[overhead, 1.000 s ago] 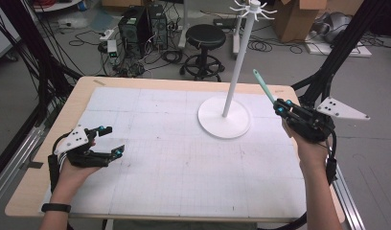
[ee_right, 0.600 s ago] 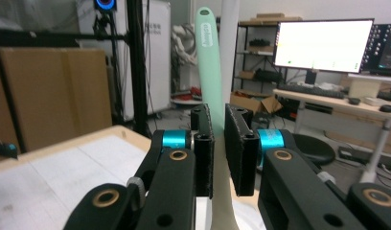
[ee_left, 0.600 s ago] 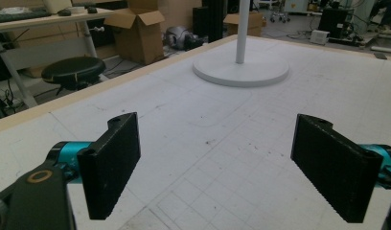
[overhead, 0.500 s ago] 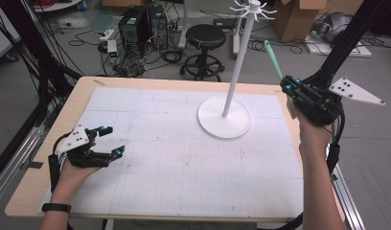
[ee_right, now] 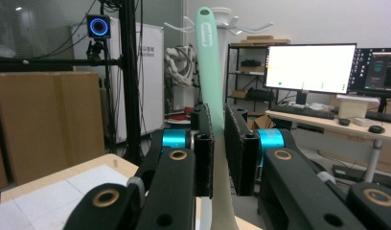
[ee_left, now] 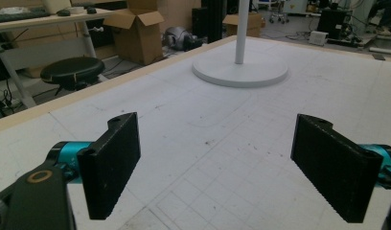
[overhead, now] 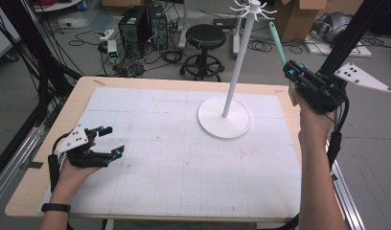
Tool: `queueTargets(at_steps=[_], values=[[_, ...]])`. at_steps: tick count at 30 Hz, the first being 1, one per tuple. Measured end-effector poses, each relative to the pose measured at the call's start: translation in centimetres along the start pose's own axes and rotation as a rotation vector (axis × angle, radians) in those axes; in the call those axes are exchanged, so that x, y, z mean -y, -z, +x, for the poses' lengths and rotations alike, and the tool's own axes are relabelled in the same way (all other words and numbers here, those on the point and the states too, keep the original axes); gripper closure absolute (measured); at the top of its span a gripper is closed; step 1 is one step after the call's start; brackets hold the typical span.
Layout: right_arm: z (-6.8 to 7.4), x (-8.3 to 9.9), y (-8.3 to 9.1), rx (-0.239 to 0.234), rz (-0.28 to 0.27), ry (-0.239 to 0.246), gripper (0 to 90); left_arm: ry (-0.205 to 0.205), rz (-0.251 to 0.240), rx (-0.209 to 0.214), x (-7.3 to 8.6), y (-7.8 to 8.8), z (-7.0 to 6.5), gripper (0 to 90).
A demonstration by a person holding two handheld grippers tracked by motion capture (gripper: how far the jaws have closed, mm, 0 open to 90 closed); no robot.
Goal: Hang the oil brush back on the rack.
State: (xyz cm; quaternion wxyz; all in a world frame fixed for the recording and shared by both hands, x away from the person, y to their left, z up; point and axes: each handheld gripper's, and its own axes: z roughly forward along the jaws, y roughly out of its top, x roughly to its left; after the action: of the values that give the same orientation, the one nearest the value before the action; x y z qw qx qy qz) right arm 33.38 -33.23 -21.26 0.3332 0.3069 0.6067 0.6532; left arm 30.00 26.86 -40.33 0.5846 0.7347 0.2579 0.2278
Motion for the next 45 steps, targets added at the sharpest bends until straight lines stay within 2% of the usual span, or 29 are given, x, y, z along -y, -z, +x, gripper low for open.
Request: queueTargets(at_steps=[2, 6, 15, 21, 24, 35, 45], values=[[0.4, -0.1, -0.3, -0.01, -0.013, 0.01, 82.8, 0.0, -0.001, 0.001, 0.0, 0.0, 0.0, 17.9], [0.9, -0.2, -0.9, -0.007, -0.004, 0.015, 82.8, -0.001, 0.0, 0.002, 0.0, 0.0, -0.1, 17.9], [1.4, -0.9, -2.1, -0.011, -0.003, 0.025, 82.8, -0.001, -0.001, 0.005, 0.0, 0.0, 0.0, 17.9], [1.7, -1.0, -2.6, 0.006, 0.017, 0.041, 82.7, 0.001, -0.002, 0.008, 0.0, 0.1, -0.1, 17.9], [1.6, -0.9, -2.8, 0.017, 0.016, 0.039, 82.7, -0.001, -0.006, 0.011, -0.1, 0.1, -0.1, 17.9], [1.7, -0.6, -3.0, 0.016, 0.035, 0.05, 82.7, 0.0, 0.0, 0.011, 0.0, 0.0, -0.1, 17.9], [1.5, -0.3, -3.2, 0.041, 0.048, 0.056, 82.7, 0.001, 0.002, 0.013, 0.0, 0.0, -0.1, 17.9]])
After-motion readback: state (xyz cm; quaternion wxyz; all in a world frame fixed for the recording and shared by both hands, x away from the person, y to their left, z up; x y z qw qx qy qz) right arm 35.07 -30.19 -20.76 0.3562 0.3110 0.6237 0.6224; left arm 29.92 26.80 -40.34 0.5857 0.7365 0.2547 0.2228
